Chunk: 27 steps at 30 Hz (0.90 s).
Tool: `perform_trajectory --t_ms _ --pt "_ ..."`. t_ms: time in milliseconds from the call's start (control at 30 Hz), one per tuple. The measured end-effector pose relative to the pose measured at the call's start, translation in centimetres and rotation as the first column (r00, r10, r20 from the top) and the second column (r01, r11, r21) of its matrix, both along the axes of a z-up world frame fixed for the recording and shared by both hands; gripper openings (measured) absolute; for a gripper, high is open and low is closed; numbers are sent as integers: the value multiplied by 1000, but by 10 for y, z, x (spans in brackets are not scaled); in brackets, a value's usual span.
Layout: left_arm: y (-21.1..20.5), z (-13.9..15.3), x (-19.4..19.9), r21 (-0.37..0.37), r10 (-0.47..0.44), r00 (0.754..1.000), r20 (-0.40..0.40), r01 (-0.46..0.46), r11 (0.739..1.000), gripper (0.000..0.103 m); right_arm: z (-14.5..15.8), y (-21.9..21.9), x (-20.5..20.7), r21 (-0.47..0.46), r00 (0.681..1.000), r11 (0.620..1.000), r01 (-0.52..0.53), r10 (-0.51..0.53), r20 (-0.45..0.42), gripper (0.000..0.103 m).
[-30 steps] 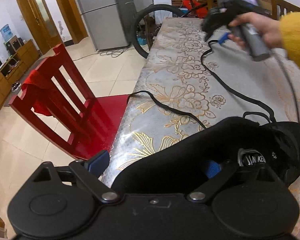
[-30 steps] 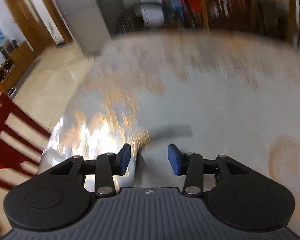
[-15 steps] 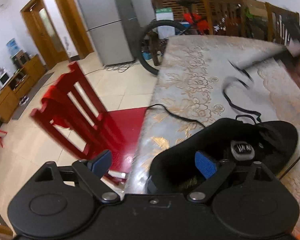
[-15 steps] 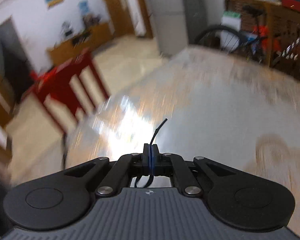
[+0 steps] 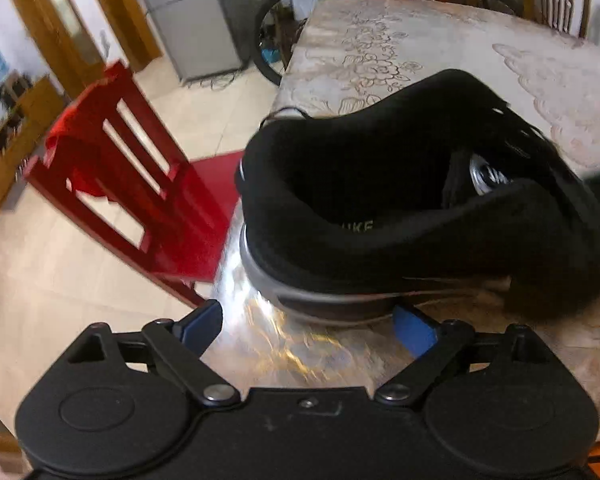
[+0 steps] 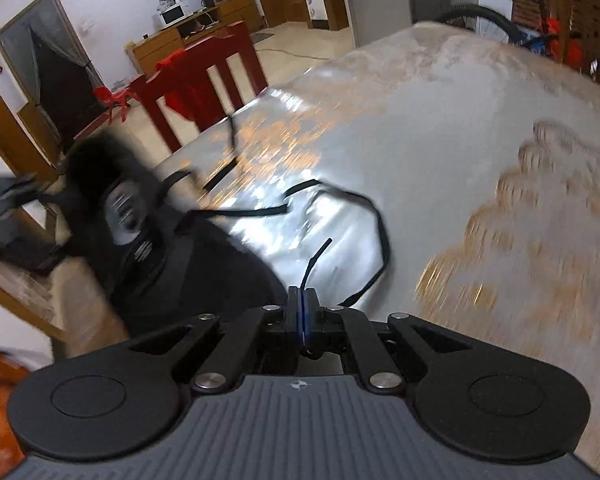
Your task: Lace up shoes with both hands
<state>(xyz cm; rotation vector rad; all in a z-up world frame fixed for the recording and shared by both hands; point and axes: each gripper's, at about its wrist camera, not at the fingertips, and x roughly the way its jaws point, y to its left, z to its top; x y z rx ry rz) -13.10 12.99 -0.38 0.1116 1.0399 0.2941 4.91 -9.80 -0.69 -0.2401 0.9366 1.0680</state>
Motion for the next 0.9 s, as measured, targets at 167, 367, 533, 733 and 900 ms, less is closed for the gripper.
perform_trajectory --t_ms 167,367,533,733,900 --pt "4 -2 33 95 -117 993 26 114 989 81 -2 -17 -66 65 993 995 71 -65 -97 2" --pt "11 -10 68 153 -218 975 41 209 966 81 36 -1 -87 161 998 985 61 -61 -2 2" --pt "23 -11 53 81 -161 985 68 156 984 82 55 29 -104 163 996 986 -44 29 90 2" --pt "21 -11 5 -12 -82 994 69 83 996 82 42 46 -106 2 982 995 -101 99 160 14" --pt "13 -9 -14 -80 -30 997 74 36 996 82 49 49 -106 -33 972 991 -133 137 189 23"
